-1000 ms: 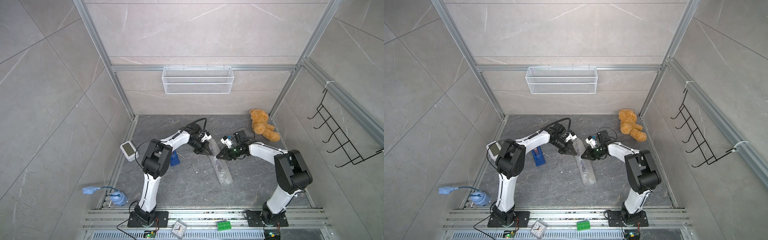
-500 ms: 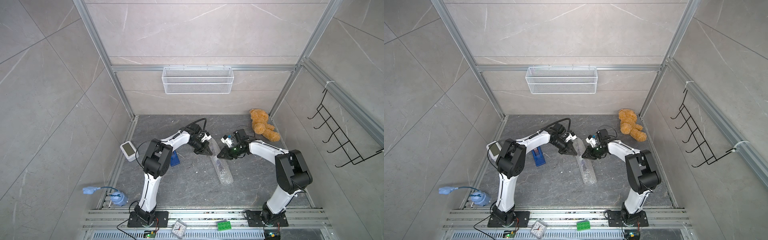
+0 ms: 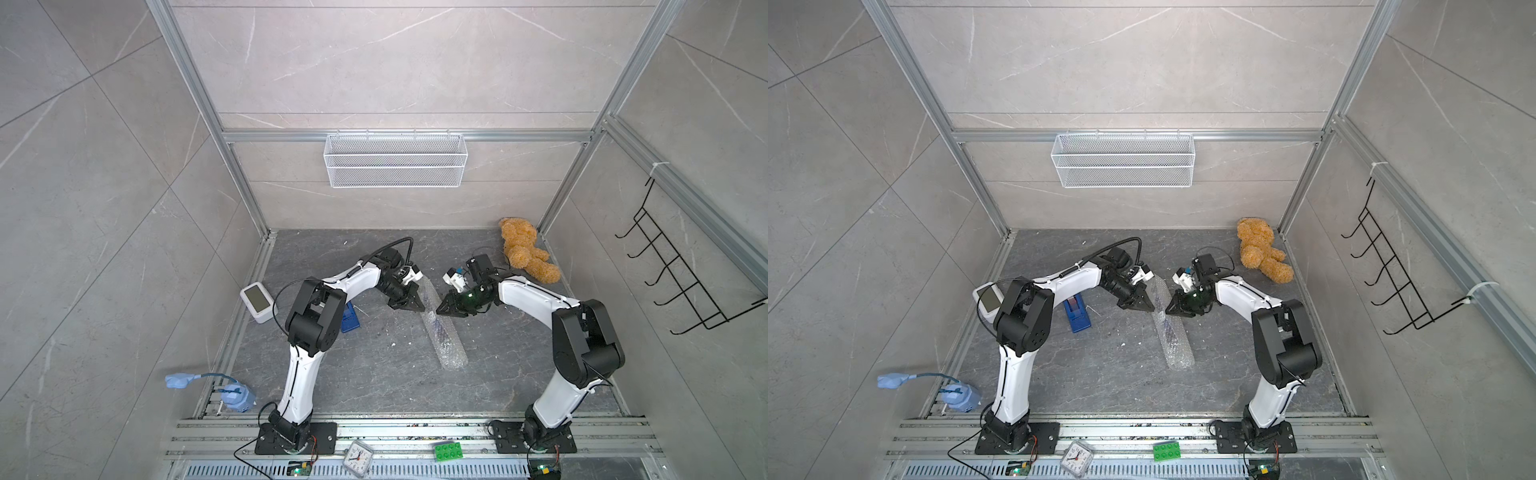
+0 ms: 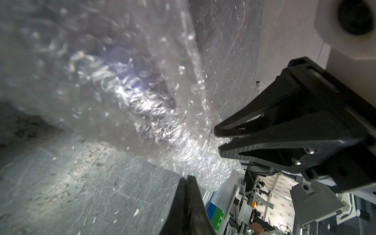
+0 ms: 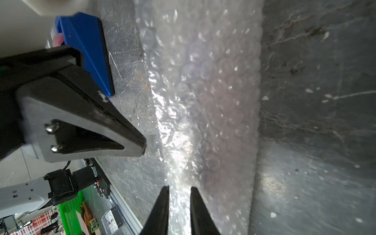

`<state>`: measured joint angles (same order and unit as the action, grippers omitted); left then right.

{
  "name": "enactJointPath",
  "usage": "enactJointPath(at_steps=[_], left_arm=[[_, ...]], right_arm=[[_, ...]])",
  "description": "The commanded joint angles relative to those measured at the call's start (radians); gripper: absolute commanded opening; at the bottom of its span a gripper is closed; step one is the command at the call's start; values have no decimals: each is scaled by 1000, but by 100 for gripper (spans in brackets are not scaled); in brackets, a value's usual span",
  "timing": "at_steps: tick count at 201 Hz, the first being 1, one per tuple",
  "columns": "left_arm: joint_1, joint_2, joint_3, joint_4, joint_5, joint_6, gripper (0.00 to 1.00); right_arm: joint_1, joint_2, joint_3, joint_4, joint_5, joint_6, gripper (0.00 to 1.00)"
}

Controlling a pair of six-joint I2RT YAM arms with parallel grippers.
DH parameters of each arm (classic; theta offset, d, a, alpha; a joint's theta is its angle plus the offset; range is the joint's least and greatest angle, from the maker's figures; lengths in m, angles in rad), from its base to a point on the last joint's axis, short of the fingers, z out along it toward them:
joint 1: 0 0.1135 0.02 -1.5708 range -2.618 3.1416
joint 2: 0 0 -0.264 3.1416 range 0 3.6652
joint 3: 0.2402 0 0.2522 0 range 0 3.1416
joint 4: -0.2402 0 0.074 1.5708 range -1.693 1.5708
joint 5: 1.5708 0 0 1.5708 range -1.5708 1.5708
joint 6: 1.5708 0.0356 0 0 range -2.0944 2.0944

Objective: Wrap wine bottles in bubble wrap
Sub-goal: Stick the tape on the bubble wrap.

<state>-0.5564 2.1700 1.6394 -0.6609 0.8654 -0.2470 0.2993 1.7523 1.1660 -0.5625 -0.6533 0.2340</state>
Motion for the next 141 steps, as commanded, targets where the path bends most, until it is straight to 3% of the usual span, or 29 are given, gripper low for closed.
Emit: enactJointPath(at_steps=[1,141], left_arm=[[-5,16,23,8,7,-14,0],[-5,10,23,0,0,-8,0]], right_arm=[[6,-40,52,-59,20,-24,21],[32,145,176,-21,50,16,11]])
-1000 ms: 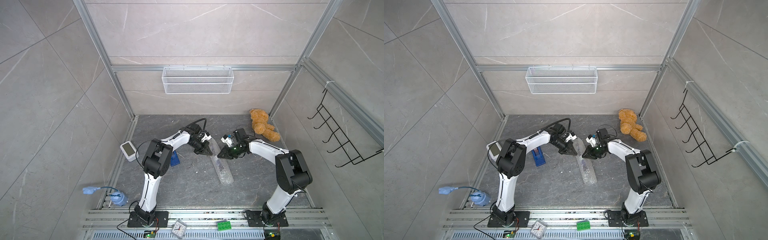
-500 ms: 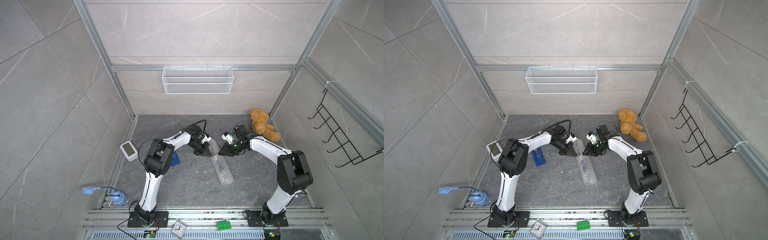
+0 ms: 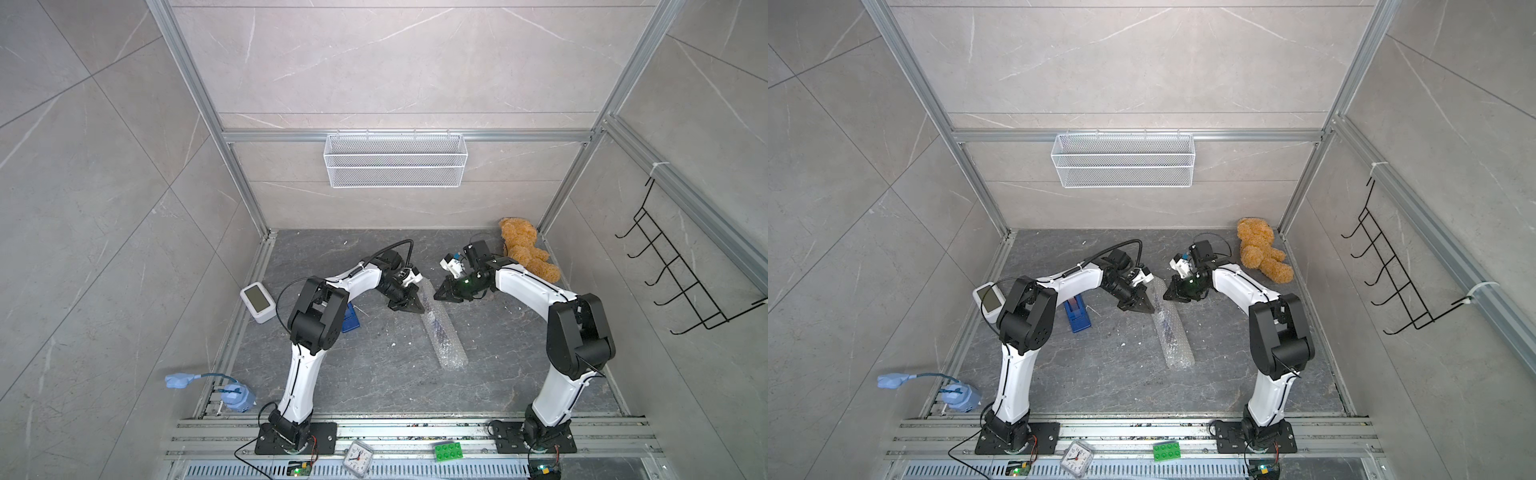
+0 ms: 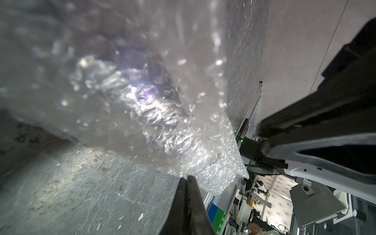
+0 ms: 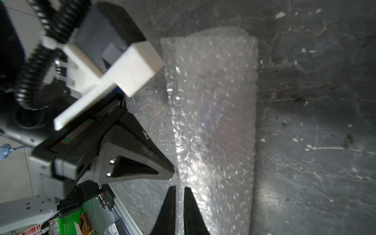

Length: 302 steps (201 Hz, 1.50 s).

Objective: Wrap wine bottles in bubble wrap
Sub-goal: Stick the tape on the bubble wrap.

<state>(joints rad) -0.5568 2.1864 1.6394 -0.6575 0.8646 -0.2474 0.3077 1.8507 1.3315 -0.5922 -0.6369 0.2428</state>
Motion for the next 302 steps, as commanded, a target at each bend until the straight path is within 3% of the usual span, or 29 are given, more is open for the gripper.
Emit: enactJointPath(at_steps=[1,52,108,168,185,233,302], left_arm=[[-4,-7,23,-3,1,-7,0],[-4,-12,20,-7,-7,-2,0],[-4,-20,11,-10,-13,2,0],[-3,-34,6,-20,-24,6,0],[-3,-36,26,-41,-26,14,0],[-3,-47,79,-96,-44,32,0],[-2,-62,100,-132,-57,45,0]], right_arm=[[25,48,9,10,35,6,11],[36,35,-23,26,74,18,12],[37,-45,-22,29,156,26,35],[49,2,-40,52,135,47,39],[52,-54,-80,77,146,53,47],[82,-232,-221,67,273,27,58],[198,-252,-300,28,475,88,66]])
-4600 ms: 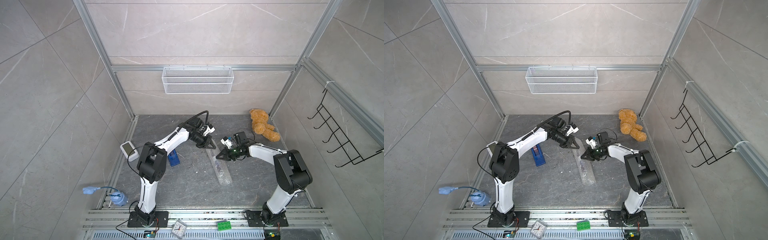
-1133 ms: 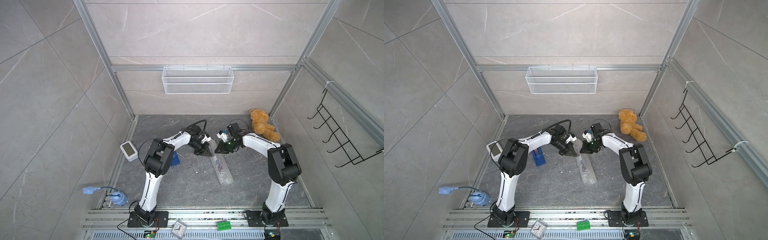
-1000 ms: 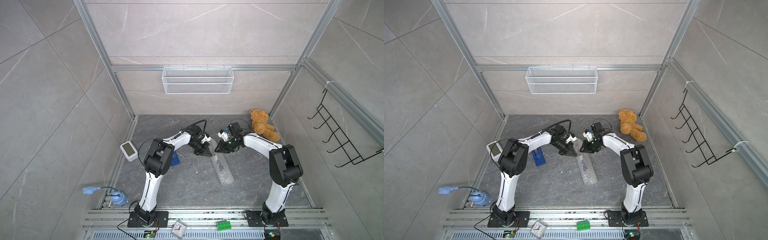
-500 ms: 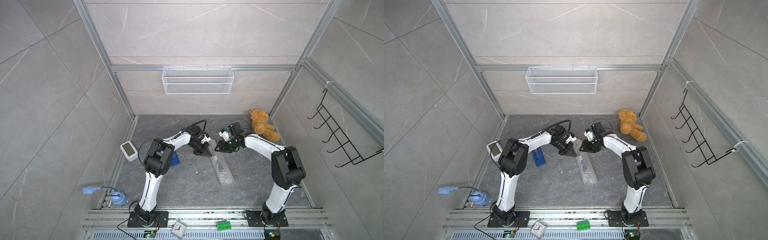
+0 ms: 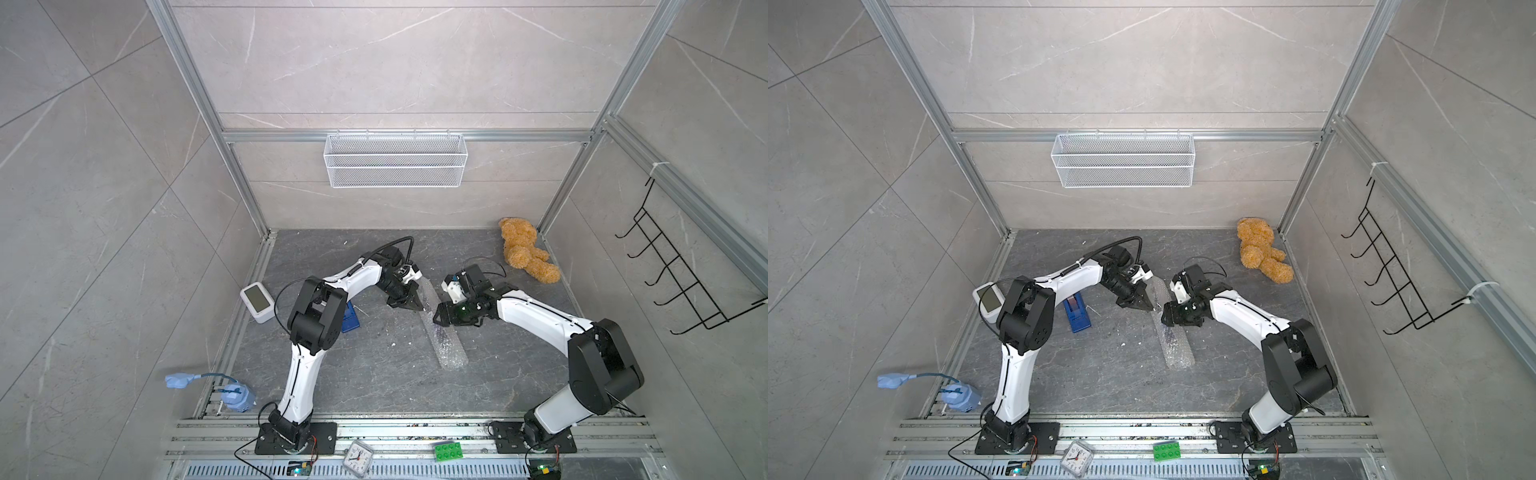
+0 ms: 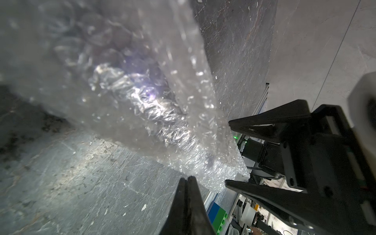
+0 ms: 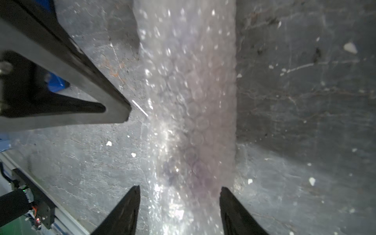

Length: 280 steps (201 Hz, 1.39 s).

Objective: Wrap wine bottles in bubble wrap
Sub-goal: Stick the tape on the bubble wrap.

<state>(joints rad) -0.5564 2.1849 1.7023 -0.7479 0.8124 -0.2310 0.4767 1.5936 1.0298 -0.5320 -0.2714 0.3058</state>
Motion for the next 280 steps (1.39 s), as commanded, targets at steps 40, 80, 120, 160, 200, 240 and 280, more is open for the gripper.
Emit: enactJointPath(at_steps=[40,80,120,160,200,240,280], left_arm=[[-2,-70,40,-44,-9,30,0],[-1,-71,36,-47,-11,35,0],[6,-79,15,-48,-14,39,0],[12,-90,-11,-38,-24,38,0],[24,-85,-58,-12,-36,31,0],[28,-65,-96,25,-38,21,0],[28,-35,-108,56,-43,7,0]], right_arm=[[77,21,24,-57,174,21,52],[94,43,22,-60,182,19,33],[102,61,5,-44,196,21,25],[109,76,0,-37,219,16,20],[112,99,-14,-17,219,20,20],[113,104,-25,2,205,21,36],[115,82,-31,24,165,26,53]])
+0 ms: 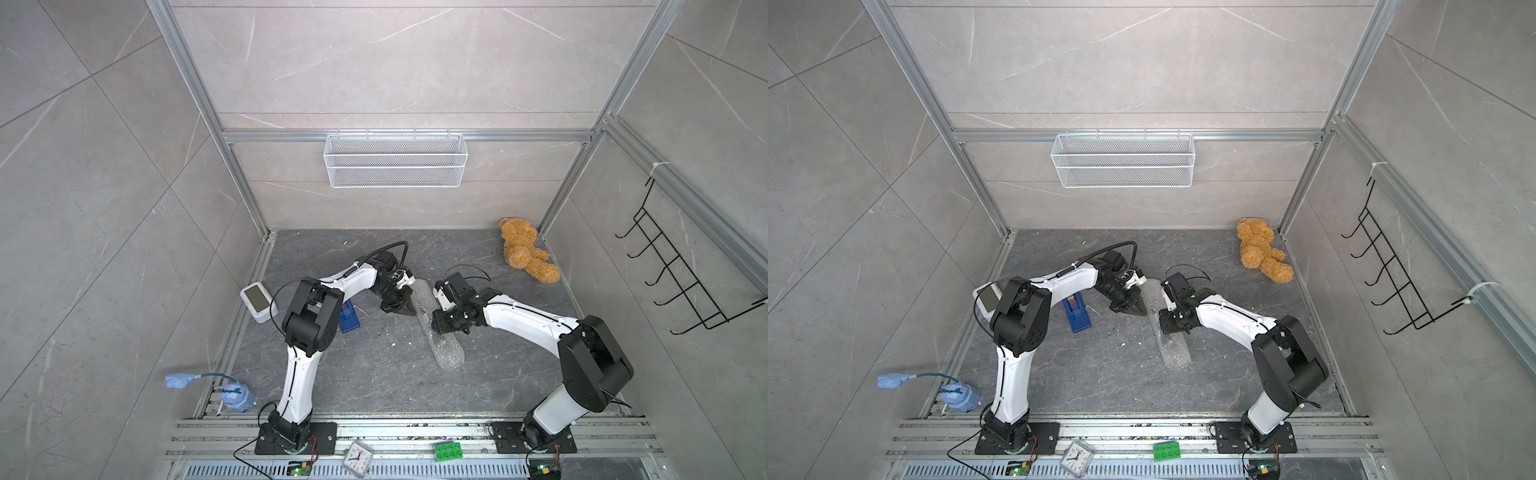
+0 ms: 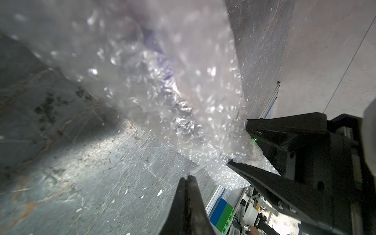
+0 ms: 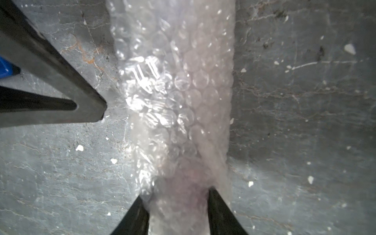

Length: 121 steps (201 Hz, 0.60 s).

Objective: Wrap wine bottles in bubble wrap
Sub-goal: Stick the tape on the bubble wrap.

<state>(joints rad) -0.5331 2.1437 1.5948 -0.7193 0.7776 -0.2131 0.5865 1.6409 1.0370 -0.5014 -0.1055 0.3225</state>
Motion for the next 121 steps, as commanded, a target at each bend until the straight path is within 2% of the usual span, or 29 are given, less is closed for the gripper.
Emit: enactJointPath(at_steps=[1,25,121], left_arm=[[5,6,-1,28,-8,-11,0],[4,23,1,39,-14,-14,0],[5,-7,7,14,-36,-3,0]], right_arm=[[5,34,-38,-6,-2,9,53],[5,8,-34,0,-31,17,59],[6,-94,48,-90,11,38,59]])
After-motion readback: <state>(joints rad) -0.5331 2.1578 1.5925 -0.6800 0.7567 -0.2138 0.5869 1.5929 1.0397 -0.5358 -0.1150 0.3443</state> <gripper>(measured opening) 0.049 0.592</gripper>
